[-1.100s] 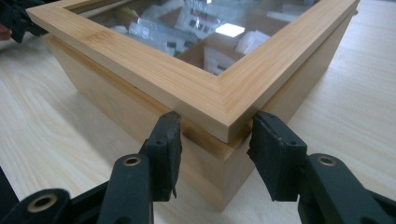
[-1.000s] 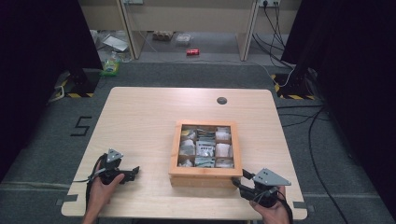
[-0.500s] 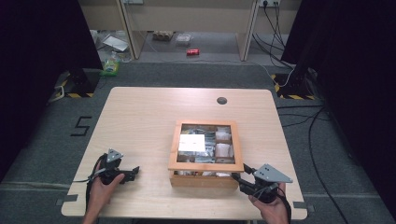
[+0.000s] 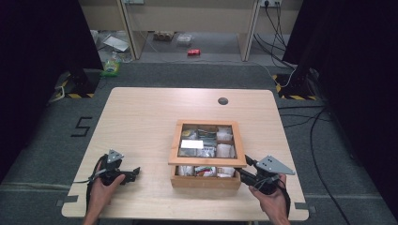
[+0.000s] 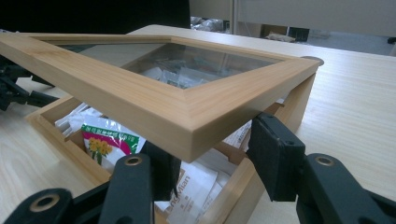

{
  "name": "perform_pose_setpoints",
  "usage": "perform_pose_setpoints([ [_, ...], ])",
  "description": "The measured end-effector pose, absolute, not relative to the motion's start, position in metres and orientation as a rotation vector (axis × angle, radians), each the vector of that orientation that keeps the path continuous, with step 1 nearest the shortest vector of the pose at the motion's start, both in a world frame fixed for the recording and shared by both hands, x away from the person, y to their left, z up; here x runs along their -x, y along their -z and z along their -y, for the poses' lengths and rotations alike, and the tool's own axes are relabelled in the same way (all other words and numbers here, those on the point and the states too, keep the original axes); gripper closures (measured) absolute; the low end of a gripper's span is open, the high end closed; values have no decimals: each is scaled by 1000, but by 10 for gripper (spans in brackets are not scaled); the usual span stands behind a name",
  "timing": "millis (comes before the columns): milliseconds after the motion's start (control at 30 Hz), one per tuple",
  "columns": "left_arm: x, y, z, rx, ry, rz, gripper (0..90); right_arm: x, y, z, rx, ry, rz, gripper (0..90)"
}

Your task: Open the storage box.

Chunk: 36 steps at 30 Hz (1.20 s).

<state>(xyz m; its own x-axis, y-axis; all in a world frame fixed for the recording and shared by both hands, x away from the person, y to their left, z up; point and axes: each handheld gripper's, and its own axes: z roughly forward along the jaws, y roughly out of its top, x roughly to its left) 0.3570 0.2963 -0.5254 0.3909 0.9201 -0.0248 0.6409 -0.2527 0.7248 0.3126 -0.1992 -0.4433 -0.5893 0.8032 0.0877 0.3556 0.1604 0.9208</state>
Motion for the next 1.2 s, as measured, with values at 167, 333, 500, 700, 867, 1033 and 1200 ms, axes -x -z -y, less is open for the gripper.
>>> perform_pose_setpoints([
  [167,-357,525,-296,-1992,-543,-1334,0,-319,441,202,-1106,-1398,-1979,550],
  [333,-357,525,-296,-1991,-543,-1334,0,-326,430,201,-1049,-1411,-1954,543],
  [500,-357,525,-296,-1991,-543,-1334,0,-337,426,198,-1056,-1403,-1937,518],
  [700,-357,525,-296,-1992,-543,-1334,0,-348,424,198,-1064,-1416,-1929,515],
  [867,-357,526,-296,-1989,-543,-1334,0,-357,416,196,-1052,-1431,-1901,507],
  [1033,-357,525,-296,-1992,-543,-1334,0,-364,411,195,-1051,-1440,-1886,507],
  [1200,-357,525,-296,-1991,-543,-1334,0,-374,409,194,-1075,-1450,-1872,507],
])
